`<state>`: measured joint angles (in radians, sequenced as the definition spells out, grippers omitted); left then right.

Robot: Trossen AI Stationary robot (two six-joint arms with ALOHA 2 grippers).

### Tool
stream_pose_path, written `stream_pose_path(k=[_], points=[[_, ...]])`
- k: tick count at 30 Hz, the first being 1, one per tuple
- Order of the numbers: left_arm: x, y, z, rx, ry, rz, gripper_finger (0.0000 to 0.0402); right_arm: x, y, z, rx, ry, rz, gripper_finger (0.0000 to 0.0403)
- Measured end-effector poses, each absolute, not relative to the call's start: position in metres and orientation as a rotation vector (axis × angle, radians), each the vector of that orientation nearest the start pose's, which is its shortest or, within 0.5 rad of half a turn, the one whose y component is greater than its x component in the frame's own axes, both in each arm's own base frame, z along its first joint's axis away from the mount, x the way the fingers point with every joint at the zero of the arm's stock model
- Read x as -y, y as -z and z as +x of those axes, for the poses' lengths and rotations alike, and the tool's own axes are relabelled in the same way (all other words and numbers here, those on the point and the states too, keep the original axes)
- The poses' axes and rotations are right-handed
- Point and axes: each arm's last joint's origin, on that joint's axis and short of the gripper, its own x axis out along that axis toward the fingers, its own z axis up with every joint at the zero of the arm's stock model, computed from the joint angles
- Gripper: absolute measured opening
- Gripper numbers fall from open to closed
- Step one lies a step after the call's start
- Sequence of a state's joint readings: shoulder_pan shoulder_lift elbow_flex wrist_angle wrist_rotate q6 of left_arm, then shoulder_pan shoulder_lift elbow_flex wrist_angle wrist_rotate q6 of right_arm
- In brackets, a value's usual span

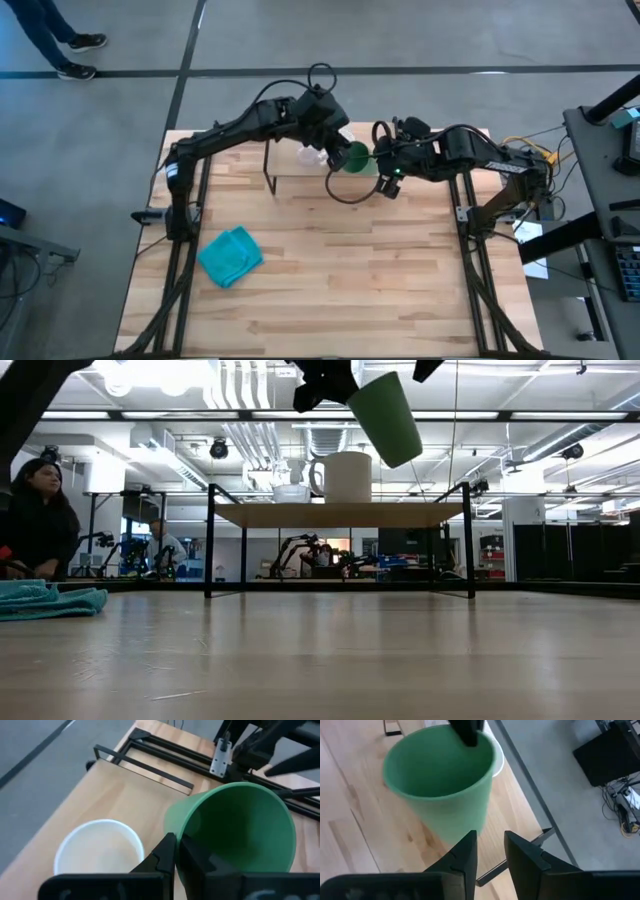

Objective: Stack small to large cups/mugs on shelf
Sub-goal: Put the green cup on the shelf

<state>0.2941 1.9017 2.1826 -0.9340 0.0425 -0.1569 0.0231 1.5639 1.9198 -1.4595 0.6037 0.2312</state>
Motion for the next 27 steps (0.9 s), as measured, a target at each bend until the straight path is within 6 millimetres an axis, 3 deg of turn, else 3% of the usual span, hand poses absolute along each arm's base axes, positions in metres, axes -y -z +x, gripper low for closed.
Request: stream_pose_path(k=[9,19,27], points=[[-0.137,-0.42,0.379,-0.613,-0.34,-0.259,0.0001,0.014,-0.427,0.268,-0.994,0.664,-0.152,0.0093],[-0.138,-0.419,0.381,-0.616,-0.31,-0.204,0.0001,0.022,-0.427,0.268,-0.996,0.702,-0.147,0.0089],[-0.142,-0.407,0.391,-0.643,-0.304,-0.196,0.0001,0.023,-0.427,0.268,-0.995,0.705,-0.145,0.0086]])
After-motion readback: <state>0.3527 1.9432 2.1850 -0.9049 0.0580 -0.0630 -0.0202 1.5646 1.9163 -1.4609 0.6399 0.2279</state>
